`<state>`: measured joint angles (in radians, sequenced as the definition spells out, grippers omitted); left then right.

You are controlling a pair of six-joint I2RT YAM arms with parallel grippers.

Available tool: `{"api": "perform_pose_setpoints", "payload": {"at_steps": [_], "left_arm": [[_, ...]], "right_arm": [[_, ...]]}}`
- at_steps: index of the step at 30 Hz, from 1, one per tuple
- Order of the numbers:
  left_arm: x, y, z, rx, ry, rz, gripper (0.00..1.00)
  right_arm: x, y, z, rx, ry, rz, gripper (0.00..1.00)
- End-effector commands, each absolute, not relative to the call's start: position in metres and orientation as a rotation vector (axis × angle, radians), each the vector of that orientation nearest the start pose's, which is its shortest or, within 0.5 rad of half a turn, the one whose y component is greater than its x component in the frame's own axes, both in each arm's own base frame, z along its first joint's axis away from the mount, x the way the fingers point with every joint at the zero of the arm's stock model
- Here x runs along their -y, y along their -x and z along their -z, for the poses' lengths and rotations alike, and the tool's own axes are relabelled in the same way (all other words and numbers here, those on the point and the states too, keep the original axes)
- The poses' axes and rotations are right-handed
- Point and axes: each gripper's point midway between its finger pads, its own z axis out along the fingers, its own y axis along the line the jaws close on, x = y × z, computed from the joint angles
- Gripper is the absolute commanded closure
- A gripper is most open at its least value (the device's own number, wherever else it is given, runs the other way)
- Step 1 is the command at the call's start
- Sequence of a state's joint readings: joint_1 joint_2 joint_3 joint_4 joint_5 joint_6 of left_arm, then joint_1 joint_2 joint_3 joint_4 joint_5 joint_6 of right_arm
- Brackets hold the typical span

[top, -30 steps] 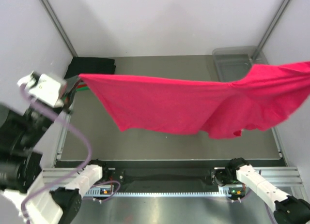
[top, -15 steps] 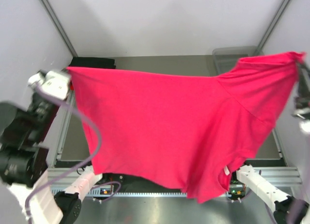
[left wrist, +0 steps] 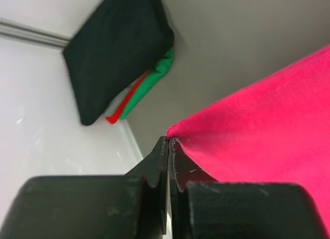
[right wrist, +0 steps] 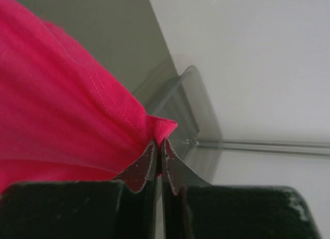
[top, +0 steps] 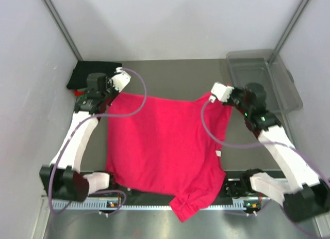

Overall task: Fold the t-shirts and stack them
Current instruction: Flatten the tshirt out, then fold the tshirt

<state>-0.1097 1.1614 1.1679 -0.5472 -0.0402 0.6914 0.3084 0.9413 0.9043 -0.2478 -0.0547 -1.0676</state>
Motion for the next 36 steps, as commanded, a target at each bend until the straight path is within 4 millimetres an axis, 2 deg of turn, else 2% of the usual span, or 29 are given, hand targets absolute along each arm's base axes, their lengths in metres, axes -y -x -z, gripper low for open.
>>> {"api": "perform_pose_setpoints", "payload": {"at_steps": [1,2,3,4,5,6,7,8,9,10,11,12,13,14,16,18,20,21,23,24,25,29,30,36], "left_arm": [[-0.006,-0.411,-0.278,-1.845,-0.743,-0.513,1.00],[-0.004,-0.428,-0.260,-1.886,-0.746,-0.496,1.00],[-0.003,-0.439,-0.256,-1.886,-0.731,-0.490,1.00],[-0.003,-0.450,-0.256,-1.883,-0.715,-0.487,1.00],[-0.002,-0.462,-0.237,-1.925,-0.704,-0.472,1.00],[0.000,-0.472,-0.234,-1.921,-0.696,-0.468,1.00],[0.001,-0.479,-0.229,-1.930,-0.690,-0.463,1.00],[0.001,-0.491,-0.218,-1.955,-0.680,-0.456,1.00],[0.002,-0.498,-0.213,-1.964,-0.675,-0.450,1.00],[0.001,-0.510,-0.204,-1.981,-0.661,-0.451,1.00],[-0.001,-0.515,-0.200,-1.991,-0.646,-0.473,1.00],[-0.004,-0.524,-0.205,-1.972,-0.624,-0.495,1.00],[-0.005,-0.531,-0.192,-1.992,-0.629,-0.505,1.00],[-0.010,-0.535,-0.191,-1.992,-0.613,-0.533,1.00],[-0.011,-0.548,-0.186,-1.983,-0.596,-0.554,1.00],[-0.017,-0.556,-0.189,-1.970,-0.554,-0.592,1.00],[-0.020,-0.563,-0.191,-1.957,-0.533,-0.613,1.00],[-0.019,-0.570,-0.199,-1.927,-0.510,-0.616,1.00],[-0.017,-0.575,-0.190,-1.945,-0.512,-0.599,1.00],[-0.016,-0.578,-0.194,-1.933,-0.505,-0.597,1.00],[-0.016,-0.582,-0.189,-1.937,-0.501,-0.598,1.00],[-0.021,-0.595,-0.198,-1.874,-0.448,-0.638,1.00],[-0.021,-0.600,-0.208,-1.849,-0.436,-0.641,1.00],[-0.019,-0.616,-0.212,-1.837,-0.435,-0.647,1.00]], "right_arm": [[-0.072,-0.390,-0.329,-1.359,1.111,0.511,1.00],[-0.071,-0.402,-0.322,-1.395,1.104,0.498,1.00],[-0.072,-0.427,-0.307,-1.460,1.098,0.469,1.00],[-0.071,-0.440,-0.297,-1.513,1.091,0.467,1.00],[-0.072,-0.452,-0.288,-1.557,1.083,0.449,1.00],[-0.075,-0.474,-0.272,-1.625,1.069,0.415,1.00],[-0.077,-0.485,-0.268,-1.643,1.055,0.412,1.00],[-0.079,-0.501,-0.241,-1.702,1.067,0.391,1.00],[-0.083,-0.515,-0.250,-1.692,1.029,0.383,1.00],[-0.085,-0.524,-0.244,-1.704,1.022,0.376,1.00],[-0.088,-0.537,-0.218,-1.757,1.022,0.353,1.00],[-0.090,-0.551,-0.227,-1.744,0.997,0.358,1.00],[-0.092,-0.559,-0.221,-1.755,0.989,0.355,1.00],[-0.095,-0.575,-0.209,-1.775,0.980,0.345,1.00],[-0.095,-0.588,-0.199,-1.790,0.965,0.355,1.00],[-0.098,-0.605,-0.185,-1.800,0.949,0.345,1.00],[-0.095,-0.619,-0.180,-1.811,0.912,0.375,1.00],[-0.094,-0.624,-0.177,-1.815,0.903,0.375,1.00],[-0.097,-0.634,-0.174,-1.819,0.890,0.367,1.00],[-0.098,-0.637,-0.174,-1.817,0.885,0.366,1.00],[-0.100,-0.640,-0.175,-1.806,0.880,0.362,1.00],[-0.102,-0.654,-0.186,-1.770,0.835,0.359,1.00],[-0.102,-0.656,-0.188,-1.763,0.833,0.362,1.00],[-0.104,-0.673,-0.205,-1.712,0.830,0.397,1.00]]}}
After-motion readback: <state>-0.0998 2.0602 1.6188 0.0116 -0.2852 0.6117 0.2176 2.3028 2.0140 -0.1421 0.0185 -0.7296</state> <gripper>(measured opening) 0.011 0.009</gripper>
